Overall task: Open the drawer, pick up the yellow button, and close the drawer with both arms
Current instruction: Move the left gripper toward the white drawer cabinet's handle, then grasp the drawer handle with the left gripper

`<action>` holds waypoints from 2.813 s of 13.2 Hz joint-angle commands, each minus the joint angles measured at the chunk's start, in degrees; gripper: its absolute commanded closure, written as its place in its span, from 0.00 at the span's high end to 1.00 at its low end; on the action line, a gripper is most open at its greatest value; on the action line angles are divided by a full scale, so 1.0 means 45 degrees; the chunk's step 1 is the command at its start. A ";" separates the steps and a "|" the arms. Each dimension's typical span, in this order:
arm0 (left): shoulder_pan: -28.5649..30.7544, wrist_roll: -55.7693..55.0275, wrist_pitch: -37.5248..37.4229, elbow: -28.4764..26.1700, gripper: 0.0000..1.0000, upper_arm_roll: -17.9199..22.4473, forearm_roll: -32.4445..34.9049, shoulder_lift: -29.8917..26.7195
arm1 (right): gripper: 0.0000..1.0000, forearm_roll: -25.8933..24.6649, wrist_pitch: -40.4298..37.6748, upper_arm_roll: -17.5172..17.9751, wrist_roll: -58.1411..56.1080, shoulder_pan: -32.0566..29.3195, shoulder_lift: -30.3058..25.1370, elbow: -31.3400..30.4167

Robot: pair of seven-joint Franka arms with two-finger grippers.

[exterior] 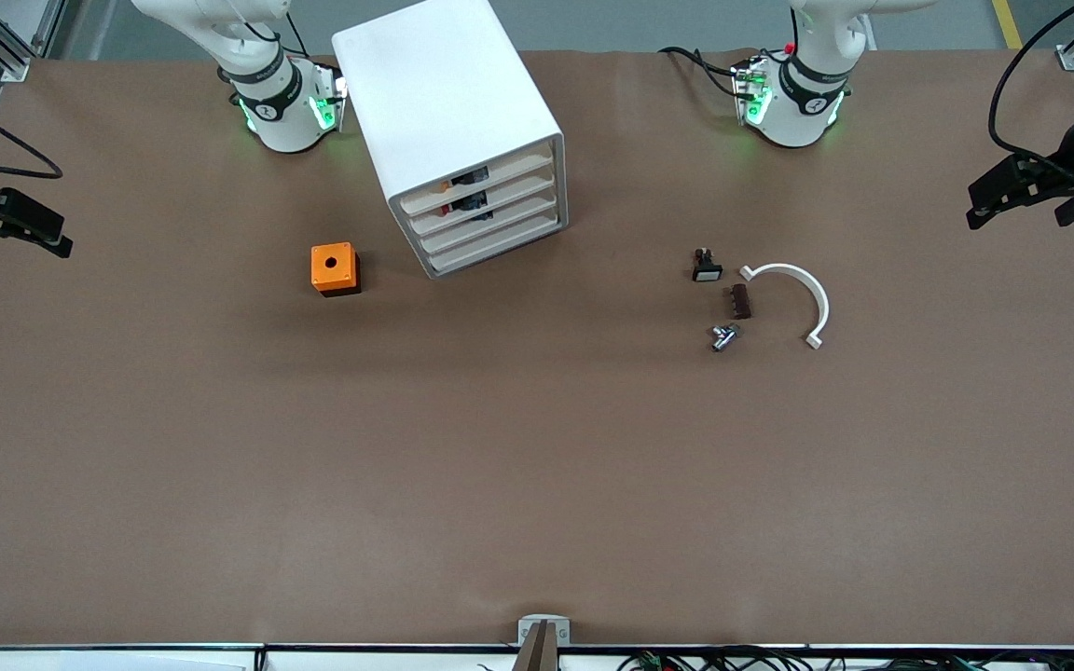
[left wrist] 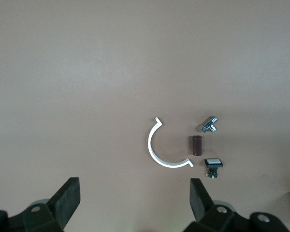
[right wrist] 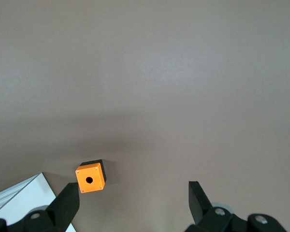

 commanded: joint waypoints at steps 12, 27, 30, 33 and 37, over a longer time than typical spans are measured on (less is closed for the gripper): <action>-0.0266 -0.1231 -0.0310 0.1216 1.00 -0.0170 -0.0113 0.2791 | 1.00 -0.0185 0.0109 -0.0027 0.0203 0.0107 -0.0245 0.0013; -0.5070 -1.8689 -0.1150 0.1353 1.00 -0.0483 -0.3801 0.6424 | 1.00 -0.0185 0.0109 -0.0027 0.0223 0.0107 -0.0245 0.0032; -0.5948 -2.1539 -0.1130 0.1372 1.00 -0.0483 -0.5362 0.7185 | 1.00 -0.0185 0.0109 -0.0027 0.0223 0.0107 -0.0245 0.0032; -0.6768 -2.4858 -0.1150 0.1997 1.00 -0.0464 -0.7078 0.8181 | 1.00 -0.0185 0.0089 -0.0027 0.0242 0.0088 -0.0245 0.0032; -0.6987 -2.9587 -0.0857 0.2601 0.92 -0.0444 -1.0064 0.9625 | 1.00 -0.0185 0.0050 -0.0027 0.0242 0.0087 -0.0245 0.0032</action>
